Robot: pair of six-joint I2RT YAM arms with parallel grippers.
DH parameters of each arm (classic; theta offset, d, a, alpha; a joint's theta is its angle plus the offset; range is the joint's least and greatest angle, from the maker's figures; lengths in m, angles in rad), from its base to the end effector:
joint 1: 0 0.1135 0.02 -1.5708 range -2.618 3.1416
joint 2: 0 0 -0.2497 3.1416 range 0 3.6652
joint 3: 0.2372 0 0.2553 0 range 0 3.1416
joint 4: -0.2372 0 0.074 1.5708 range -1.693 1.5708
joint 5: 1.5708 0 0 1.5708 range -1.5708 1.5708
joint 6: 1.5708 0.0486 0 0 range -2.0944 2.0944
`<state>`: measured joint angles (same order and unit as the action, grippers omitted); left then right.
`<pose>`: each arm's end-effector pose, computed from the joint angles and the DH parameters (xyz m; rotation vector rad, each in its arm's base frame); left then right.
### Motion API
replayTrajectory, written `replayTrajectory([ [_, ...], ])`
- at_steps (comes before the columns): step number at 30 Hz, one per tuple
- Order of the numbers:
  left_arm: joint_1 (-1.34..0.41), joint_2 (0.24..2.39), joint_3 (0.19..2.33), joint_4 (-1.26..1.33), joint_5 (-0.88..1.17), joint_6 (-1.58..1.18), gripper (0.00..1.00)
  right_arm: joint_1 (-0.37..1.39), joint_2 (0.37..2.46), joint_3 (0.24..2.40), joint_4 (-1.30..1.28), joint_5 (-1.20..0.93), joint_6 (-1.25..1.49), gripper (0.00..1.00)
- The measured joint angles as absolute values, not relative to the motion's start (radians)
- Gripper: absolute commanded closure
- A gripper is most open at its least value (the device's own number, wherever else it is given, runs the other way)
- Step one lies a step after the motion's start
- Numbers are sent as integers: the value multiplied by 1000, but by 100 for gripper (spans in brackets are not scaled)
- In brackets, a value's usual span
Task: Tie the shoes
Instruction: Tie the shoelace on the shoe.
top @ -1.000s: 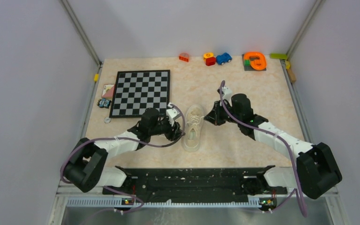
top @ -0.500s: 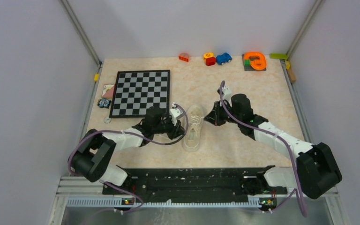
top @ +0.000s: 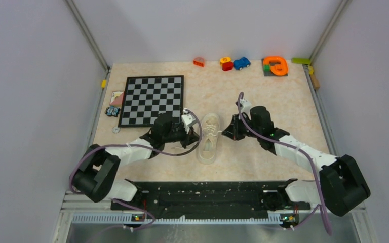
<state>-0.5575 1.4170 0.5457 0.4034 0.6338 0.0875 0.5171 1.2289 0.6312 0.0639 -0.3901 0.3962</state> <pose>0.2295 -0.1770 0.1580 1.0300 1.7924 -0.9366 0.2321 0.1533 0.1982 -0.3795 2.1754 0.9412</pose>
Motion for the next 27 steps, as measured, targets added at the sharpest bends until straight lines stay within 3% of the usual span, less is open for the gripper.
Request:
replayTrajectory([
  [13, -536, 1299, 518, 398, 593, 57, 100, 517, 1309, 616, 84, -382, 415, 100],
  [21, -524, 1113, 518, 378, 532, 22, 100, 517, 1093, 637, 76, -392, 439, 100],
  [27, -517, 1030, 509, 356, 392, -55, 100, 514, 1043, 657, -12, -277, 449, 100],
])
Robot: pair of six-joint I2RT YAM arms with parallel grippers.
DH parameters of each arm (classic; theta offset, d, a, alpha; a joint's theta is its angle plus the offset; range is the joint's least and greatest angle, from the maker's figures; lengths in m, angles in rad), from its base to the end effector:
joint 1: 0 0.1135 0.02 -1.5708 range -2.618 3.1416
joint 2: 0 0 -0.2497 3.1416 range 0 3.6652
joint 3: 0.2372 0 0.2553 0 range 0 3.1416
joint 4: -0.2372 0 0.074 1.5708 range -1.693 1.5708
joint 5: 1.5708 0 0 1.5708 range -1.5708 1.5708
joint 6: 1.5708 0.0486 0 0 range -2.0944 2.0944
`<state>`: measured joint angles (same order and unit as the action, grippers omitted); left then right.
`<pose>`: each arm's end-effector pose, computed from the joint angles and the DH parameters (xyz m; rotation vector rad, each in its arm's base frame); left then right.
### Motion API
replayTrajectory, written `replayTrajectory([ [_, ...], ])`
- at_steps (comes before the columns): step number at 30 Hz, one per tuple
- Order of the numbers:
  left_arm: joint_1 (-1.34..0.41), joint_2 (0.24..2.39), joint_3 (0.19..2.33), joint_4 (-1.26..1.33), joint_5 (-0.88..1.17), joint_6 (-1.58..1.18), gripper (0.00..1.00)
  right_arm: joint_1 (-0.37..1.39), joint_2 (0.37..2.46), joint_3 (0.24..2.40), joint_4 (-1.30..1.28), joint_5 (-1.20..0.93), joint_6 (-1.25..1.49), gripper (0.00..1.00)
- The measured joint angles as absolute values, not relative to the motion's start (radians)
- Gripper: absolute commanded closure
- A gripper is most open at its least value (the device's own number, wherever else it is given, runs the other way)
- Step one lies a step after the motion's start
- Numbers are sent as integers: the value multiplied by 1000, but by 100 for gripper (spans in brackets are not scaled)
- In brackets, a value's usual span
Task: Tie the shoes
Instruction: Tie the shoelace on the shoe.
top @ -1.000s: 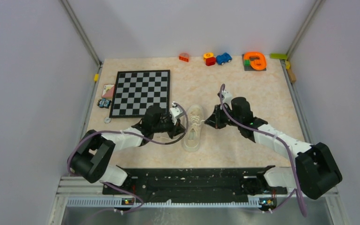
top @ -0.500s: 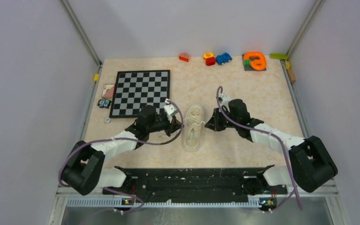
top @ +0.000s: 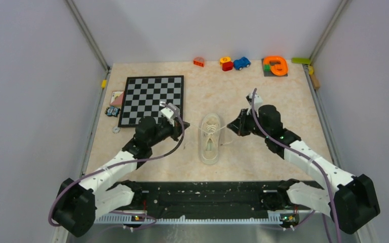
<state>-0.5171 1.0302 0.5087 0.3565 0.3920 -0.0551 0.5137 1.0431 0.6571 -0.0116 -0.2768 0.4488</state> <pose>0.2115 -0.1416 0.2365 0.6909 1.6448 -0.7558 0.2182 0.1384 0.2446 -0.2569 2.0482 0.8862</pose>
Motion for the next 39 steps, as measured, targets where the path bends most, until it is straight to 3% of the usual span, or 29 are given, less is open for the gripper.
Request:
replayTrajectory([
  [13, -428, 977, 120, 616, 245, -403, 100, 437, 1047, 450, 13, -196, 640, 100],
  [21, -426, 943, 170, 657, 282, -406, 100, 427, 1042, 434, 117, -237, 687, 100],
  [30, -444, 1130, 322, 649, 418, -335, 100, 479, 1299, 623, 109, -321, 584, 100],
  [34, -446, 1144, 344, 631, 430, -311, 100, 490, 1317, 667, 117, -339, 570, 84],
  [39, -446, 1162, 359, 620, 430, -301, 100, 486, 1337, 677, 105, -348, 558, 79],
])
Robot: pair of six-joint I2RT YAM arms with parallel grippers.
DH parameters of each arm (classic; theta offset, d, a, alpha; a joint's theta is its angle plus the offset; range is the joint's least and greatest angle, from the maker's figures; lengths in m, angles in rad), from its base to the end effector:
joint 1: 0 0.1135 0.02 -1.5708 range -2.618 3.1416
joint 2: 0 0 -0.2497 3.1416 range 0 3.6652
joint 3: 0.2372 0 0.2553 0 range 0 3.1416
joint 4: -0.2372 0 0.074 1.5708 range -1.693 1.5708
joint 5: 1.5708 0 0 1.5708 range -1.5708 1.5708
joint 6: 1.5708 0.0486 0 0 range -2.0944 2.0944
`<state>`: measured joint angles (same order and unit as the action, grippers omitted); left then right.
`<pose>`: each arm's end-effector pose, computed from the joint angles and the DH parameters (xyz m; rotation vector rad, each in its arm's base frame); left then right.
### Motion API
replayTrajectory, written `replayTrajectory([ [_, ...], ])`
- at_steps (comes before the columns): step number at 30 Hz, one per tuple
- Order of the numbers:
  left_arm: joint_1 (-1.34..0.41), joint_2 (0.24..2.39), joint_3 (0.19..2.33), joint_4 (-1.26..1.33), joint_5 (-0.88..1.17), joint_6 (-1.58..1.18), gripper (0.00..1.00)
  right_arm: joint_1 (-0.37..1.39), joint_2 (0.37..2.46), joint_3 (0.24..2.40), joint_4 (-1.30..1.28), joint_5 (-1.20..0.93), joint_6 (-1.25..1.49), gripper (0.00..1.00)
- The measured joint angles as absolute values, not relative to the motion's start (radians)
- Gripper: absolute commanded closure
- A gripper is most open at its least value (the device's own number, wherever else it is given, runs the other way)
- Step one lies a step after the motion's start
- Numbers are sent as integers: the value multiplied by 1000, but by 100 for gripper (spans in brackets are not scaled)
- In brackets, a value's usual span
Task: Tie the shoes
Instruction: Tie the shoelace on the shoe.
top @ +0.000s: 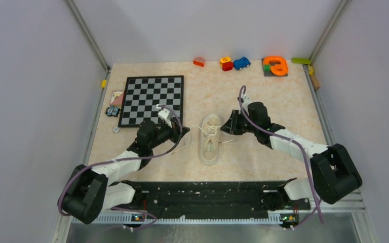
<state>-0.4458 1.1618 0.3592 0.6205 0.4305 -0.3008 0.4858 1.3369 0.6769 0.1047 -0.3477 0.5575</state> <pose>0.2191 -0.1272 0.1844 0.4568 1.7698 -0.9121 0.2546 0.1532 0.1885 -0.1385 2.2467 0.9623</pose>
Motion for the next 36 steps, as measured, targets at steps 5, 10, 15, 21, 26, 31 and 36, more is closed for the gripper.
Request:
replayTrajectory([
  [5, -446, 1175, 360, 612, 436, -296, 100, 439, 1349, 642, 110, -384, 543, 67],
  [10, -446, 1179, 361, 604, 450, -287, 100, 397, 1349, 594, 106, -398, 515, 47],
  [15, -446, 1185, 369, 593, 457, -284, 100, 394, 1350, 589, 112, -397, 459, 40],
  [21, -446, 1187, 377, 574, 460, -274, 100, 392, 1334, 564, 120, -359, 389, 26],
  [26, -446, 1187, 381, 554, 461, -258, 100, 387, 1275, 521, 125, -351, 353, 32],
  [31, -446, 1187, 392, 540, 464, -250, 100, 384, 1253, 521, 128, -352, 295, 35],
  [36, -446, 1187, 404, 527, 472, -237, 100, 386, 1254, 521, 125, -349, 243, 36],
])
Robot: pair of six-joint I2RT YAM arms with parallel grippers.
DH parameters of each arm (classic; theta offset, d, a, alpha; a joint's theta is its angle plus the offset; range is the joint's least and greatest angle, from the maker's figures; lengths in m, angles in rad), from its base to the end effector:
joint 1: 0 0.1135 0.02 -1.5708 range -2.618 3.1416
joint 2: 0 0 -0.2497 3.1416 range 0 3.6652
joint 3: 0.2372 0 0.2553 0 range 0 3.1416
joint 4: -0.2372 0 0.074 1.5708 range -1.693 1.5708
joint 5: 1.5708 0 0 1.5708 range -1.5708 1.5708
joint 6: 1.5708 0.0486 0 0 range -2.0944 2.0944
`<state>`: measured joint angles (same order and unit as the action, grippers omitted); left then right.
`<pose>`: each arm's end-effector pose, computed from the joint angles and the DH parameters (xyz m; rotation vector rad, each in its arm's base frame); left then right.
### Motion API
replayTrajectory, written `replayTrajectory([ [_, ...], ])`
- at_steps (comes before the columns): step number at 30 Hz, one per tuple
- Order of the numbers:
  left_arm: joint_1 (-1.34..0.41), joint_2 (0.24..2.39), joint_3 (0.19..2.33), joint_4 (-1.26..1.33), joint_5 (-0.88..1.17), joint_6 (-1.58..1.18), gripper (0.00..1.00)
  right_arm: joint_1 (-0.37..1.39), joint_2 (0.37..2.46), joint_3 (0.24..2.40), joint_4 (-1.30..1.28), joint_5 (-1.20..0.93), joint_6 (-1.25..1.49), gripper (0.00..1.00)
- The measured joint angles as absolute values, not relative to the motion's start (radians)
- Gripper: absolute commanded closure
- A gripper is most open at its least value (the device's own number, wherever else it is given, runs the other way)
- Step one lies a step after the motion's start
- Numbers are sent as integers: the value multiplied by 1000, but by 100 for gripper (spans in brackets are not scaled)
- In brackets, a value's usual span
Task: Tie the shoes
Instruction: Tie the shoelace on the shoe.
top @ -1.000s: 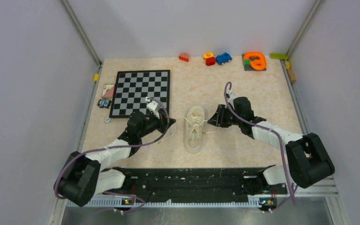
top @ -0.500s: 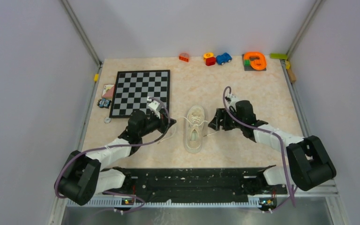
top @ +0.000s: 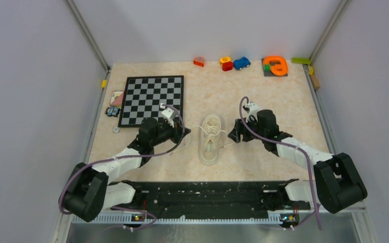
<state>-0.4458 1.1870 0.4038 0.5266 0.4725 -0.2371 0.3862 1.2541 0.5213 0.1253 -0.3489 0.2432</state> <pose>0.2234 -0.1313 0.1827 0.5384 1.8174 -0.9042 0.2393 0.1152 0.1611 -0.3629 2.2019 0.7319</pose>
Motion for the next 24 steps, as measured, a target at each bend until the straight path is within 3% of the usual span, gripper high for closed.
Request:
replayTrajectory([
  [13, -446, 1187, 414, 502, 484, -224, 100, 463, 1326, 553, 71, -222, 125, 52],
  [24, -446, 1187, 414, 499, 487, -213, 100, 465, 1341, 563, 67, -203, 113, 56],
])
